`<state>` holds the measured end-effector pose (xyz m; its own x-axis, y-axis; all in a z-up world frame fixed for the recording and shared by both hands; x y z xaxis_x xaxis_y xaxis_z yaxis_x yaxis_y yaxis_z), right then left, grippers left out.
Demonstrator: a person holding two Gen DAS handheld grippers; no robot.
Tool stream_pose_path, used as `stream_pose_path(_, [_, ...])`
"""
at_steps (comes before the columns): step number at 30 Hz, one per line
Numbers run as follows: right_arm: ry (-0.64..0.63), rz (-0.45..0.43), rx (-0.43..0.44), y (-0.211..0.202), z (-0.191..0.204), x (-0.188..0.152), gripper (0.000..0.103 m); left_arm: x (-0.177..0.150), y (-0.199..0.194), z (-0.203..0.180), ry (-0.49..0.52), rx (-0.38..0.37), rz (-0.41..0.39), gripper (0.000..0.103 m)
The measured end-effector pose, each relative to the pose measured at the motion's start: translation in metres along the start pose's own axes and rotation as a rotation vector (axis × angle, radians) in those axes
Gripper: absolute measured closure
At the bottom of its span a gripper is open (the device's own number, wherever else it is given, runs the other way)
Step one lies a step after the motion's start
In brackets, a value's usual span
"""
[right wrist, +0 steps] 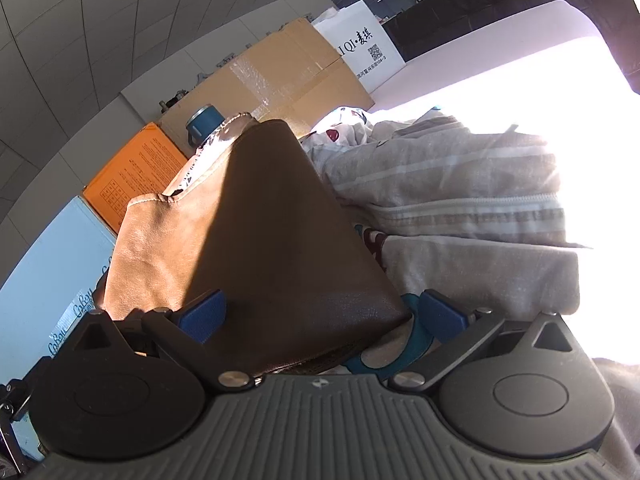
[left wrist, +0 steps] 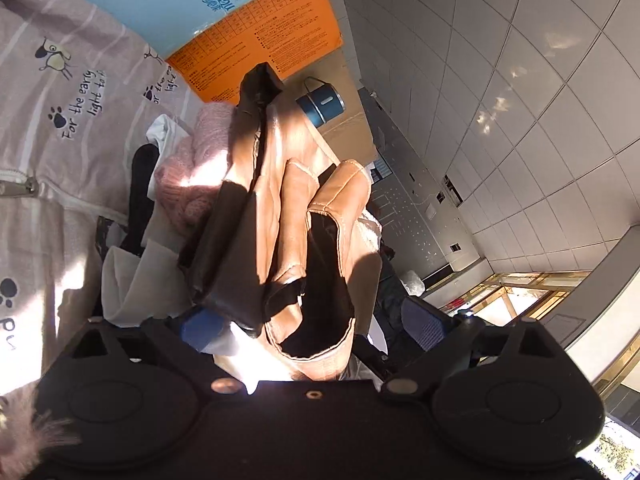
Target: Fold clothes
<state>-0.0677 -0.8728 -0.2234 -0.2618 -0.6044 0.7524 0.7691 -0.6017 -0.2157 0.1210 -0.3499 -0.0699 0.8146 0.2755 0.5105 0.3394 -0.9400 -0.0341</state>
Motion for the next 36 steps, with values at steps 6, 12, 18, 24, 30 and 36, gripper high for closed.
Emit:
stream_pose_path(6, [0.044, 0.034, 0.080, 0.025, -0.001, 0.007, 0.000, -0.005, 0.004, -0.006, 0.069, -0.041, -0.037, 0.010])
stream_pose_path(12, [0.082, -0.037, 0.202, 0.014, 0.006, 0.010, 0.003, 0.002, -0.008, -0.015, 0.236, -0.036, -0.157, 0.059])
stream_pose_path(18, [0.056, -0.090, 0.372, -0.012, 0.019, 0.011, 0.003, 0.011, -0.001, 0.011, 0.135, 0.013, -0.147, 0.056])
stream_pose_path(24, [0.069, 0.033, 0.475, -0.006, 0.025, 0.006, 0.003, 0.014, 0.005, 0.028, 0.086, 0.067, -0.139, 0.055])
stream_pose_path(30, [0.001, 0.063, 0.303, 0.023, 0.029, 0.001, 0.037, 0.010, 0.006, 0.028, 0.099, 0.080, -0.133, 0.046])
stream_pose_path(36, [-0.070, -0.028, 0.316, 0.004, 0.029, -0.002, 0.079, 0.007, 0.005, 0.024, 0.144, 0.065, -0.139, 0.047])
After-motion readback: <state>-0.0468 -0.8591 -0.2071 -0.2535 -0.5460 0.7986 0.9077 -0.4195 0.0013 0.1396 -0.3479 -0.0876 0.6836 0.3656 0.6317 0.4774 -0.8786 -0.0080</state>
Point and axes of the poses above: each gripper's, at about its wrist camera, not at the fingertips, and y roughly the way its jaws point, z to its left, x to its top, the point moved 4 cm from there along y, roughly the way its jaws point, and after that the axes turned 13 degrees about -z, right-handed, at the moved point
